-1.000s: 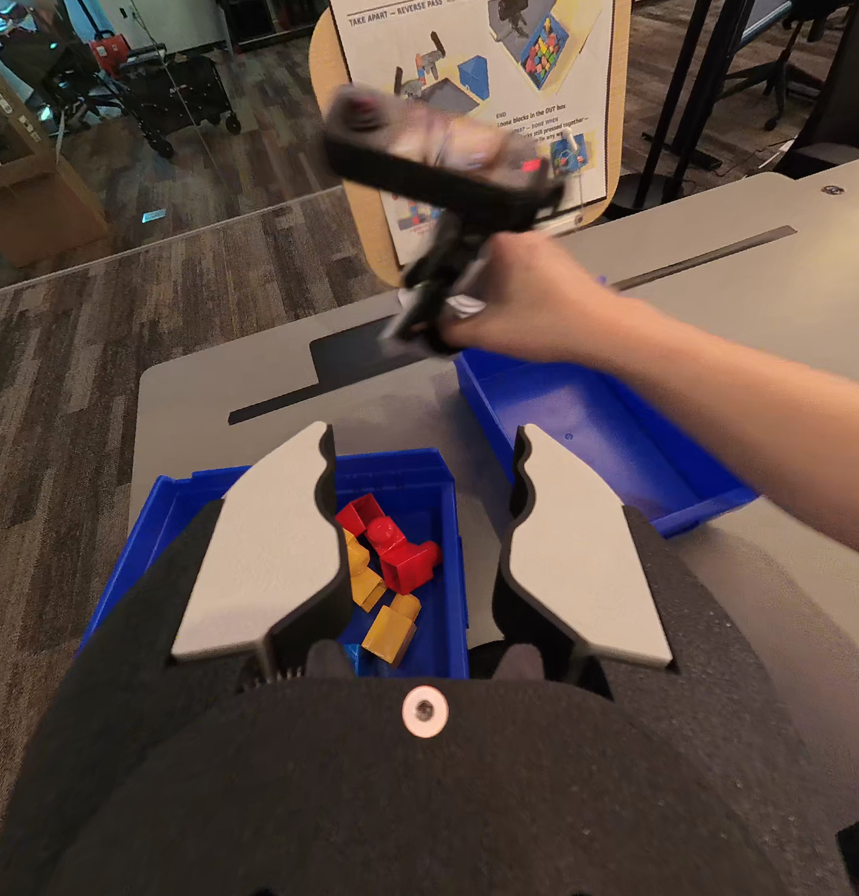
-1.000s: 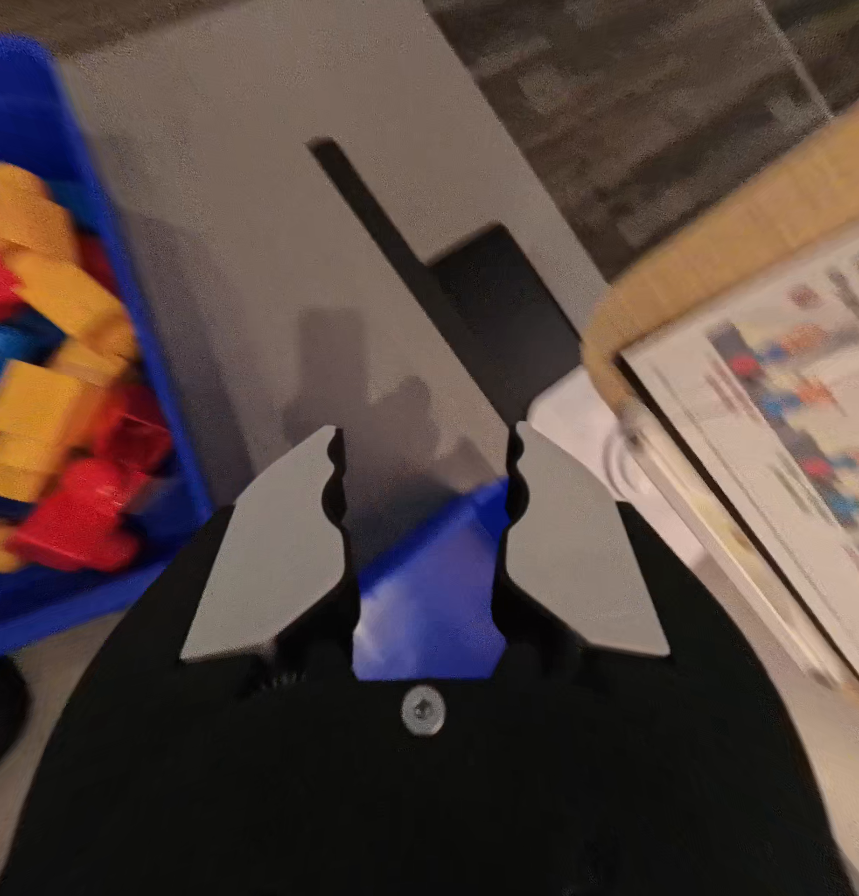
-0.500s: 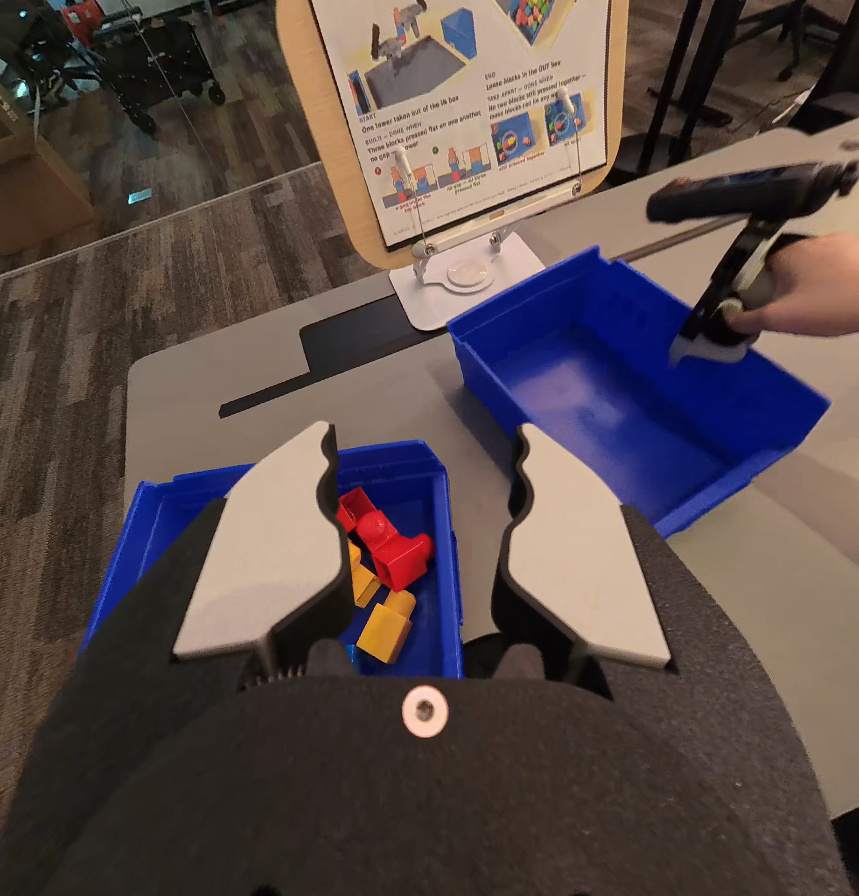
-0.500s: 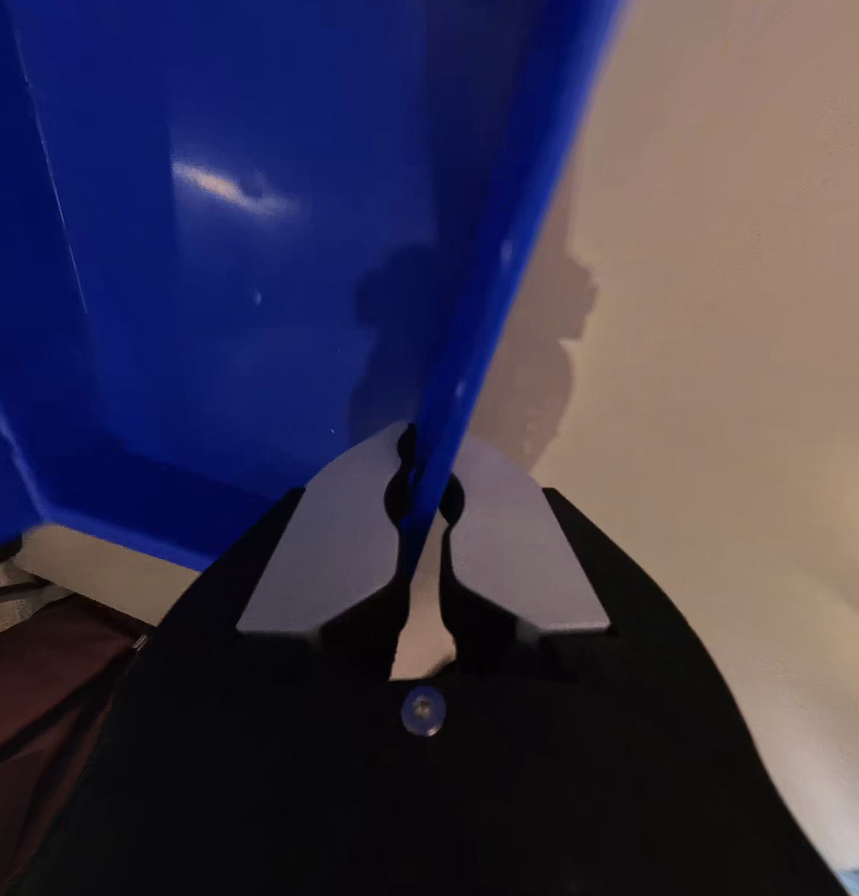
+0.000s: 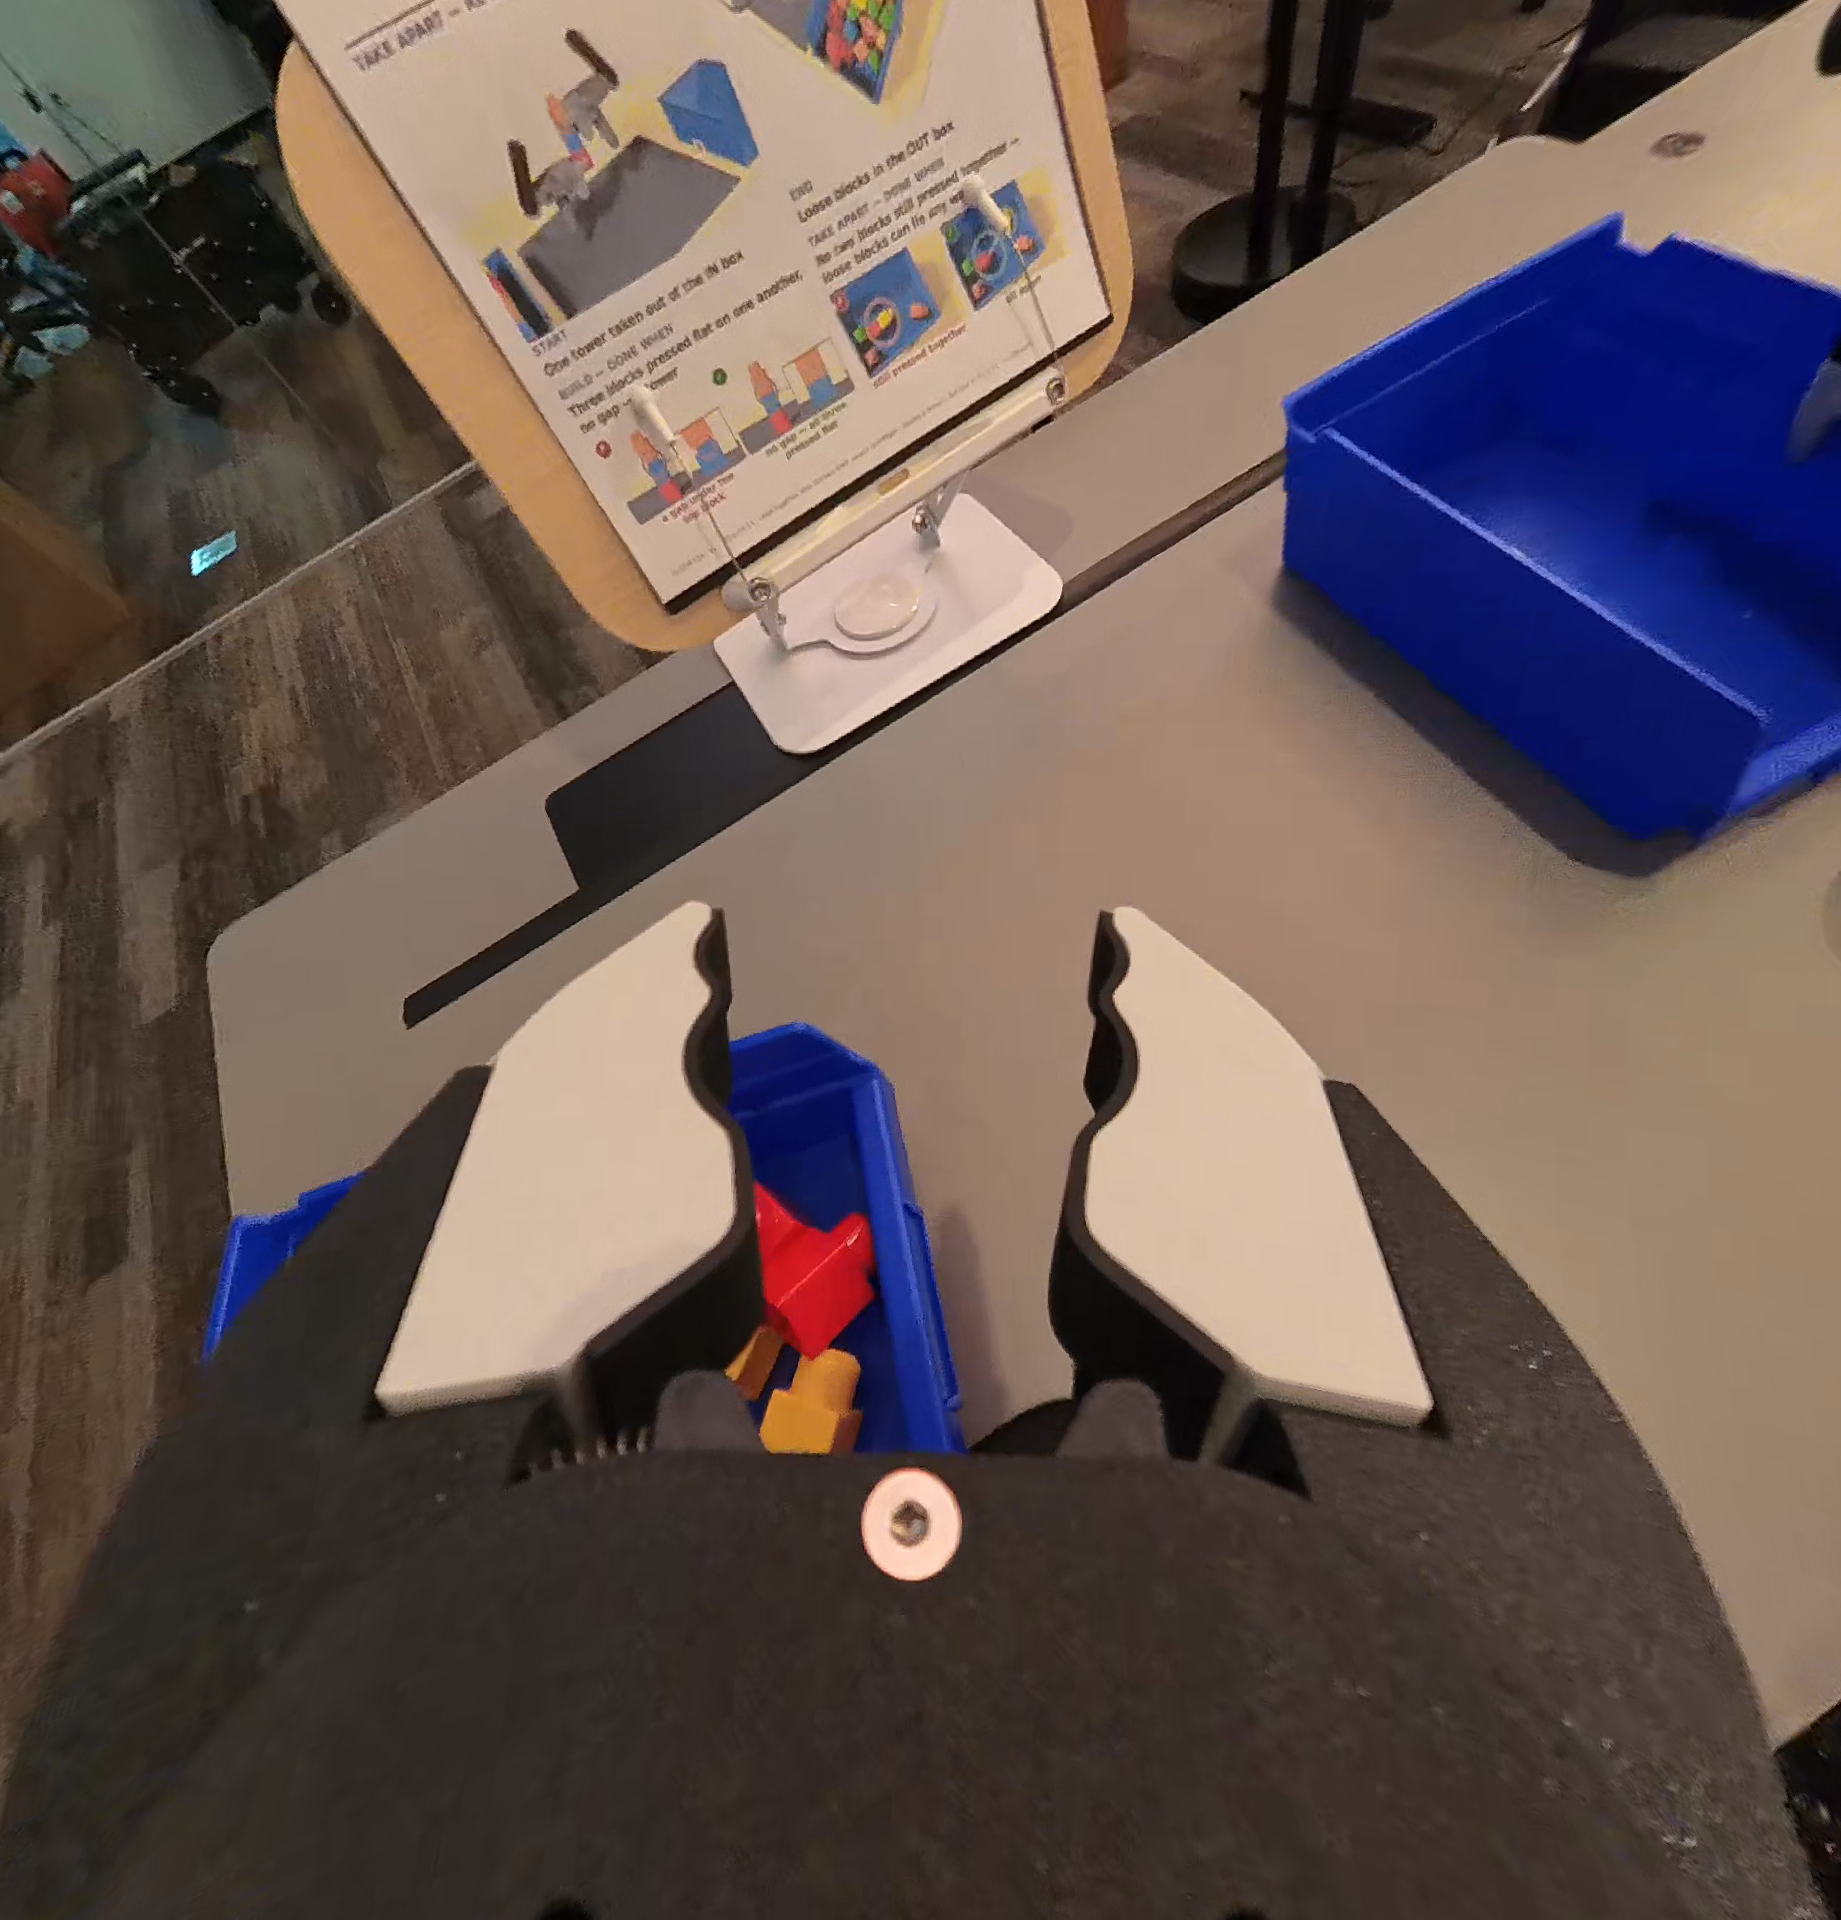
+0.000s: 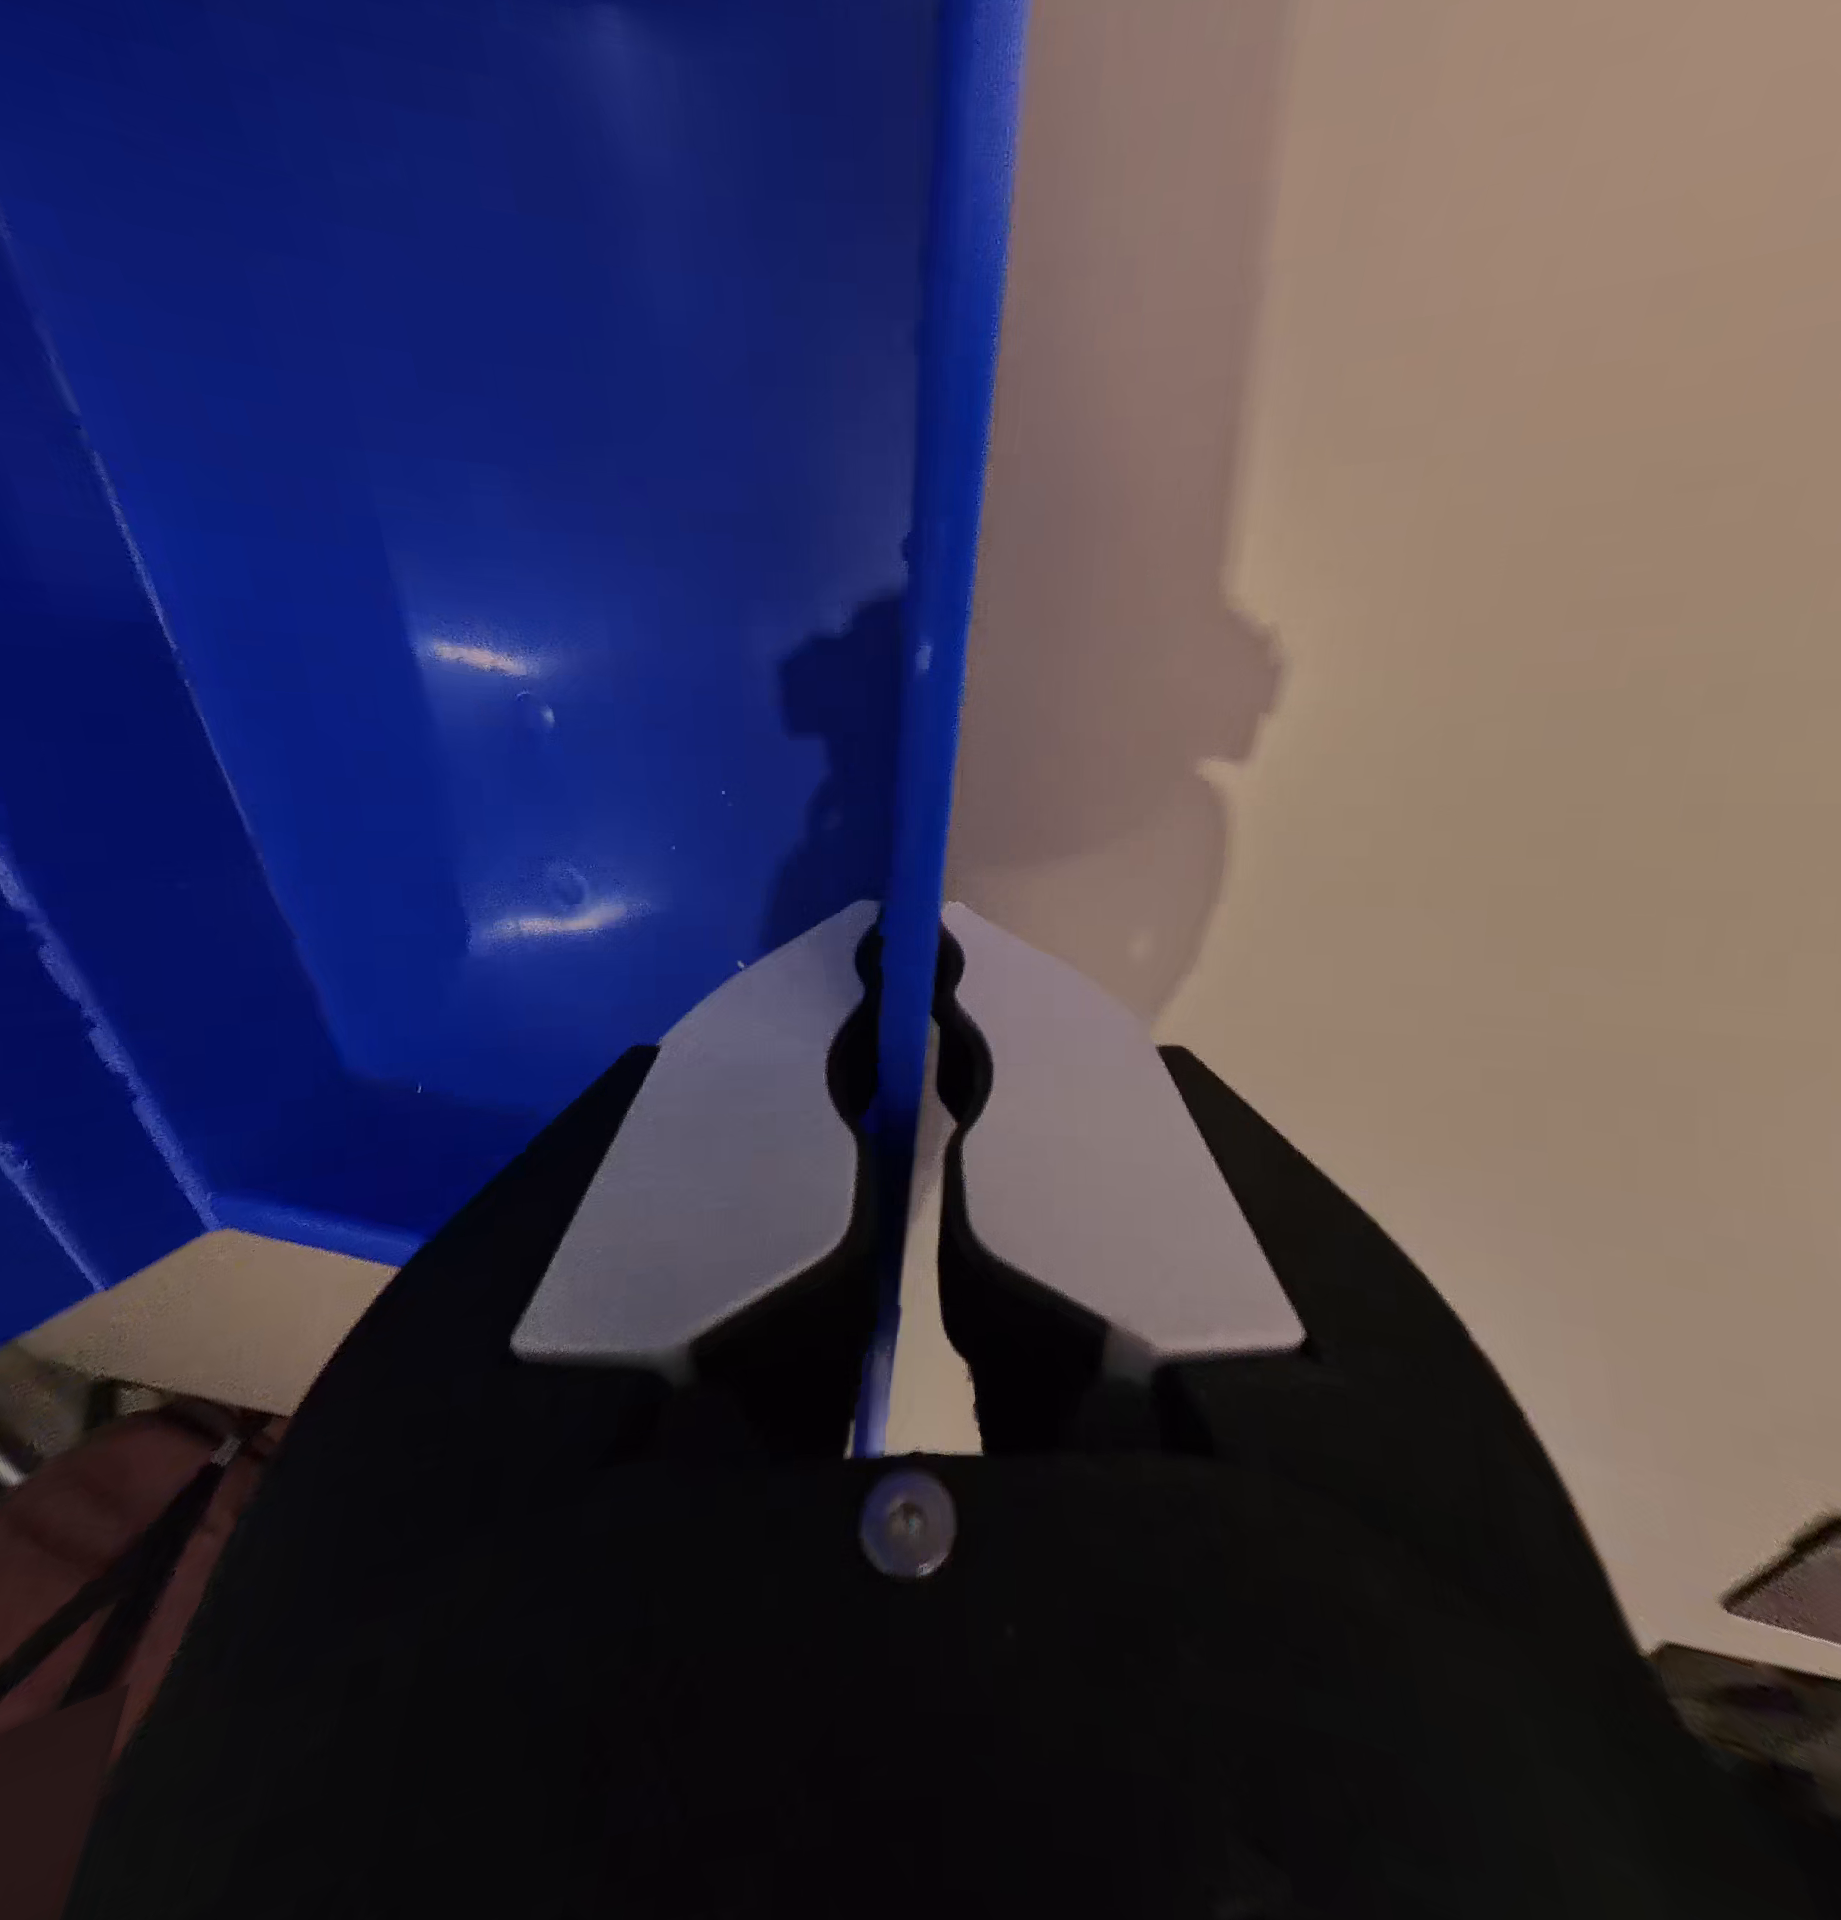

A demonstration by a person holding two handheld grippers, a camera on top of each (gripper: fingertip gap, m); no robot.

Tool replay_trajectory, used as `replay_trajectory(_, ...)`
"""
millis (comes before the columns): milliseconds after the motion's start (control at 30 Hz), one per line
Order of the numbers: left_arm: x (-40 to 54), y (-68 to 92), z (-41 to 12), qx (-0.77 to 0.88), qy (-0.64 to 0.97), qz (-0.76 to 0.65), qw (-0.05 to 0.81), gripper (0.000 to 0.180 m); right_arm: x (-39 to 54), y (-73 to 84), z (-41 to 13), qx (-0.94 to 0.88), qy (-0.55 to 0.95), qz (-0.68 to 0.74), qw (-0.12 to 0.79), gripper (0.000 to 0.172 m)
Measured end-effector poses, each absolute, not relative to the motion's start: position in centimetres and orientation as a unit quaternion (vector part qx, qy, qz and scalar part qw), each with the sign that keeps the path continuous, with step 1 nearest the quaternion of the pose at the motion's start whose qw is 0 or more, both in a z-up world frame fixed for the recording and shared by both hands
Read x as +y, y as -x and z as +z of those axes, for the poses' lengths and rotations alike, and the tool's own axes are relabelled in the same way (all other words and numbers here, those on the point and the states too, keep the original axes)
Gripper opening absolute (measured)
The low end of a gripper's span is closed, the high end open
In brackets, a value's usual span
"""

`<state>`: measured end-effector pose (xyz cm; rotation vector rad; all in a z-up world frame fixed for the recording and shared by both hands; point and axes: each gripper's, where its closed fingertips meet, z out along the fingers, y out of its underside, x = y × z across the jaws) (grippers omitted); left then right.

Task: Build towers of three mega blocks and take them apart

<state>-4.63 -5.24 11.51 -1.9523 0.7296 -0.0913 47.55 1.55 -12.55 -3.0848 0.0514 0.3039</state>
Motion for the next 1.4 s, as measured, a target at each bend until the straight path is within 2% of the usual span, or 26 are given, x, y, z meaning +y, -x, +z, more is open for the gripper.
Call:
replay_trajectory(433,-4.1,9.3,11.9,0.212,0.83,-0.041,0.515,0.067,-1.2,-52.2,-12.6,-0.019,0.995,0.1,0.017,0.008)
replay_trajectory(733,-3.8,7.5,11.7,0.237,0.827,-0.02,0.51,0.068,-0.7,-51.6,-12.6,-0.11,0.991,0.067,0.024,0.01)
replay_trajectory(800,-3.8,6.4,12.6,0.24,0.812,-0.028,0.531,0.068,-0.8,-51.5,-12.6,-0.084,0.993,0.072,0.033,0.01)
replay_trajectory(833,-3.9,5.9,13.3,0.235,0.802,-0.035,0.548,0.068,-0.9,-51.5,-12.5,-0.055,0.995,0.074,0.034,0.014)
replay_trajectory(867,-4.0,5.5,13.9,0.235,0.792,-0.04,0.562,0.068,-0.9,-51.5,-12.2,-0.036,0.995,0.082,0.044,0.029)
replay_trajectory(933,-4.6,5.4,15.2,0.237,0.77,-0.038,0.591,0.075,0.4,-51.5,-10.1,-0.018,0.988,0.095,0.123,0.035)
replay_trajectory(1000,-4.9,7.5,17.4,0.19,0.746,-0.021,0.638,0.077,2.5,-52.1,-5.8,0.008,0.962,0.093,0.257,0.034)
replay_trajectory(1067,-5.9,11.3,19.3,0.121,0.719,0.01,0.685,0.075,3.9,-52.8,0.9,0.031,0.907,0.083,0.412,0.034)
replay_trajectory(1133,-7.9,15.8,19.2,0.062,0.696,0.063,0.713,0.065,3.4,-52.3,7.7,0.038,0.839,0.105,0.532,0.036)
replay_trajectory(1200,-10.1,20.7,16.4,0.028,0.703,0.133,0.698,0.062,1.9,-51.7,12.6,0.054,0.78,0.146,0.606,0.035)
replay_trajectory(1267,-12.5,25.6,11.4,-0.034,0.761,0.16,0.628,0.065,0.5,-51.0,15.0,0.058,0.736,0.188,0.648,0.03)
replay_trajectory(1400,-13.9,25.8,4.0,-0.098,0.803,-0.01,0.587,0.062,0.4,-50.5,14.9,0.062,0.691,0.209,0.689,0.022)
